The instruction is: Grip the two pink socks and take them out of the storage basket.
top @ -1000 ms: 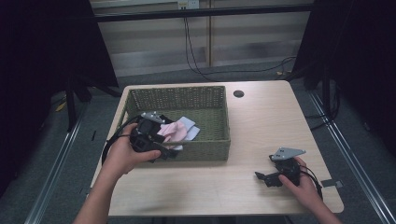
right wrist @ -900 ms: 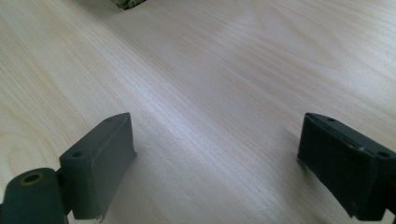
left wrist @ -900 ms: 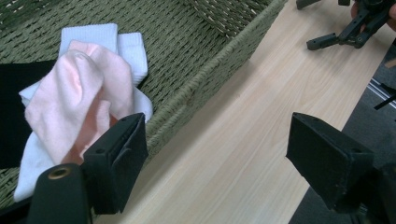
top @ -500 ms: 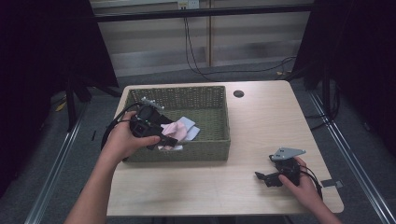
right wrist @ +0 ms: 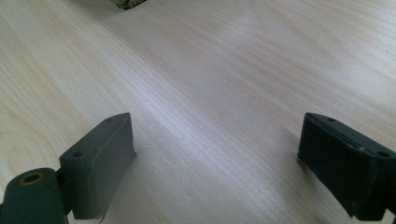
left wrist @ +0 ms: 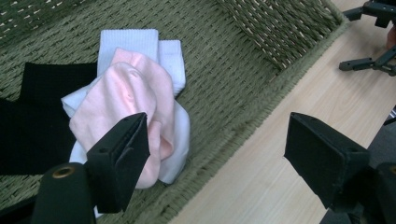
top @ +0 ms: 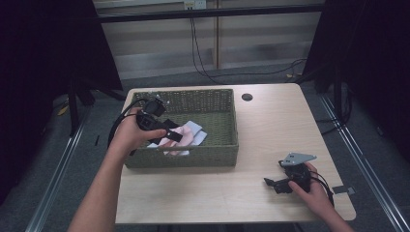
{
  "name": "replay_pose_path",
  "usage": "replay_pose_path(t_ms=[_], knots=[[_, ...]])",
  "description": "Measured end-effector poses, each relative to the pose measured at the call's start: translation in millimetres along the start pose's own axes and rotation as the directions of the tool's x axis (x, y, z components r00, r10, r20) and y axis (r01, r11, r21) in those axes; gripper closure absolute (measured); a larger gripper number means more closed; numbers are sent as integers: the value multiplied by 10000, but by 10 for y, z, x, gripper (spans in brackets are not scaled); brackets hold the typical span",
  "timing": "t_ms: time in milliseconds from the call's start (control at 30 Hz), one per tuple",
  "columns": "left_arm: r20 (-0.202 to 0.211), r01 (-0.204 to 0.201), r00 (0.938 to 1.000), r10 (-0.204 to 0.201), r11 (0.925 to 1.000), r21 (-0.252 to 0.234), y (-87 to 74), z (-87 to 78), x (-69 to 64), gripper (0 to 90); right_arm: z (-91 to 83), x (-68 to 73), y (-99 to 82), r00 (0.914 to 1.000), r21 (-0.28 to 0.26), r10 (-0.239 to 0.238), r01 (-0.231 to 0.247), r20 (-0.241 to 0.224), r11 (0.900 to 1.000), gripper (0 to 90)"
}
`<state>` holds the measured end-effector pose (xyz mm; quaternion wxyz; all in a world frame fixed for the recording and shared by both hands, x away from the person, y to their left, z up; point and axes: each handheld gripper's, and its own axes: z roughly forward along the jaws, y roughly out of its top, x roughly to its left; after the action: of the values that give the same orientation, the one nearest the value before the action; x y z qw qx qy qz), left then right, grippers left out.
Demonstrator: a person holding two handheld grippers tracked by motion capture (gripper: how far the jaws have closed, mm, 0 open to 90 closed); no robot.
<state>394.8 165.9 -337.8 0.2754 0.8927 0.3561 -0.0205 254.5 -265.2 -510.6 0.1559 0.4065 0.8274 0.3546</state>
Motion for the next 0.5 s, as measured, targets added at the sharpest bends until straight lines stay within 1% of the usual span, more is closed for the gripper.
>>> replay_pose_path(t_ms=[200,233,267,400,467,500], knots=[[-164,175,9997,-174,9998,81,32,42,78,229,0,0,0,10000,1,1,-1,-1,10000,100],[-160,283,9995,-281,9995,120,43,64,112,229,0,0,0,10000,0,-1,1,0,10000,100],[-203,287,9994,-285,9995,126,48,69,130,231,0,0,0,10000,0,4,-4,-3,10000,100],[-458,497,9978,-489,9986,166,62,102,212,234,0,0,0,10000,0,-2,2,0,10000,100],[-472,604,9971,-595,9980,185,60,120,252,235,0,0,0,10000,1,1,-1,-1,10000,100],[-451,739,9963,-733,9972,97,57,133,264,235,0,0,0,10000,2,0,0,1,10000,99]])
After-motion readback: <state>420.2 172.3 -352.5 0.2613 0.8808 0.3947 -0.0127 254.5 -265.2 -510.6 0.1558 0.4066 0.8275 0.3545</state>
